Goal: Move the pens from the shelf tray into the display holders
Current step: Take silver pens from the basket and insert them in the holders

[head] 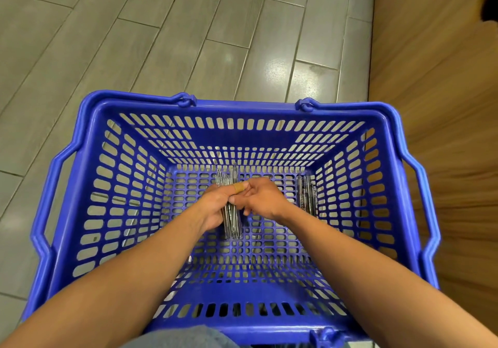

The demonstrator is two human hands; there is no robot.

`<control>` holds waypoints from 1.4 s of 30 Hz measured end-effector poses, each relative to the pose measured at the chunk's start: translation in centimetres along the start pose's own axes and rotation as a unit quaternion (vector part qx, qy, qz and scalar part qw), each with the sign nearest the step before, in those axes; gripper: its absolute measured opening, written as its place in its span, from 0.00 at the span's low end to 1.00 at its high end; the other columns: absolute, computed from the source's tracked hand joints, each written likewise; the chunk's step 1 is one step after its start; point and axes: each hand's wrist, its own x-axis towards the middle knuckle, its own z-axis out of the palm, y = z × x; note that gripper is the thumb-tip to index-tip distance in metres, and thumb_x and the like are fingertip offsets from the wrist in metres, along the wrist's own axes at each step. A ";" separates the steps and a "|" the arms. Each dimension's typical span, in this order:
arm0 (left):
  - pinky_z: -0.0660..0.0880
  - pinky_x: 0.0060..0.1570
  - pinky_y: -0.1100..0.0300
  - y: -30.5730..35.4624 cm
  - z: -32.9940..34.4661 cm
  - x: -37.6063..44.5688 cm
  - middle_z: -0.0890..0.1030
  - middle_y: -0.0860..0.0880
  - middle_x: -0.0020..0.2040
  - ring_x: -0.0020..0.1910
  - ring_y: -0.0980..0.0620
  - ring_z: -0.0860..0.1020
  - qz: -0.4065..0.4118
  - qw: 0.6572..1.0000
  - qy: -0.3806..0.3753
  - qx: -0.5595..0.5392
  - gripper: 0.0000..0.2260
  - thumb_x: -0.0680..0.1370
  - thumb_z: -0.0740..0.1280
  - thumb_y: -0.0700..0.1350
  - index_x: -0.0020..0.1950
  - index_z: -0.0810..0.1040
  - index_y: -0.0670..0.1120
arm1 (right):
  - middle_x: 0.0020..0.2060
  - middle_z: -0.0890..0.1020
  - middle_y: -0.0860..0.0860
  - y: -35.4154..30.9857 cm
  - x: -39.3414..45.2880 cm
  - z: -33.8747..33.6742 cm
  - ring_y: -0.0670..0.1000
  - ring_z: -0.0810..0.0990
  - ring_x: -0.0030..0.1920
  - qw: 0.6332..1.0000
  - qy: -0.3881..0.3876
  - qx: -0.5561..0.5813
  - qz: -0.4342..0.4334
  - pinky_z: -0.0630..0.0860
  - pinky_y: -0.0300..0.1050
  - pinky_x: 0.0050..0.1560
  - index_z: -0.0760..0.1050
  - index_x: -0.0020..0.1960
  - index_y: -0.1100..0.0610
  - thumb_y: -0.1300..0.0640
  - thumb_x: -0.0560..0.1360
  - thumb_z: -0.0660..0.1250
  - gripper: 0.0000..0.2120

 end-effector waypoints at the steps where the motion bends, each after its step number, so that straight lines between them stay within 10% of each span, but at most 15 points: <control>1: 0.77 0.52 0.47 0.1 -0.1 0.0 0.83 0.42 0.42 0.38 0.47 0.80 0.002 1.000 0.012 0.010 0.22 0.70 0.75 0.43 0.60 0.79 0.33 | 0.37 0.84 0.51 0.1 0.1 -0.1 0.45 0.81 0.33 1.000 -0.004 -0.006 0.001 0.78 0.40 0.34 0.77 0.44 0.53 0.52 0.71 0.76 0.08; 6: 0.78 0.33 0.59 1.0 -0.1 -0.3 0.79 0.44 0.38 0.32 0.52 0.76 0.013 0.997 0.069 0.021 0.12 0.76 0.70 0.37 0.58 0.77 0.35 | 0.49 0.80 0.46 0.9 1.4 -3.4 0.44 0.79 0.47 0.989 0.145 -0.011 0.030 0.72 0.36 0.41 0.72 0.59 0.50 0.46 0.72 0.73 0.19; 13: 0.77 0.36 0.59 1.1 0.1 0.2 0.79 0.44 0.37 0.32 0.52 0.76 0.008 0.995 0.093 0.043 0.12 0.77 0.70 0.37 0.58 0.78 0.35 | 0.62 0.76 0.55 4.4 1.6 -8.0 0.56 0.76 0.60 0.937 0.319 0.034 0.141 0.75 0.50 0.57 0.65 0.69 0.57 0.49 0.76 0.69 0.26; 42: 0.78 0.31 0.60 1.5 4.4 0.3 0.80 0.45 0.37 0.32 0.52 0.77 0.014 0.992 0.066 0.107 0.14 0.76 0.71 0.38 0.60 0.77 0.35 | 0.61 0.76 0.59 7.8 -1.2 -10.5 0.60 0.77 0.59 0.917 0.283 -0.193 0.205 0.76 0.50 0.53 0.68 0.67 0.60 0.55 0.77 0.70 0.22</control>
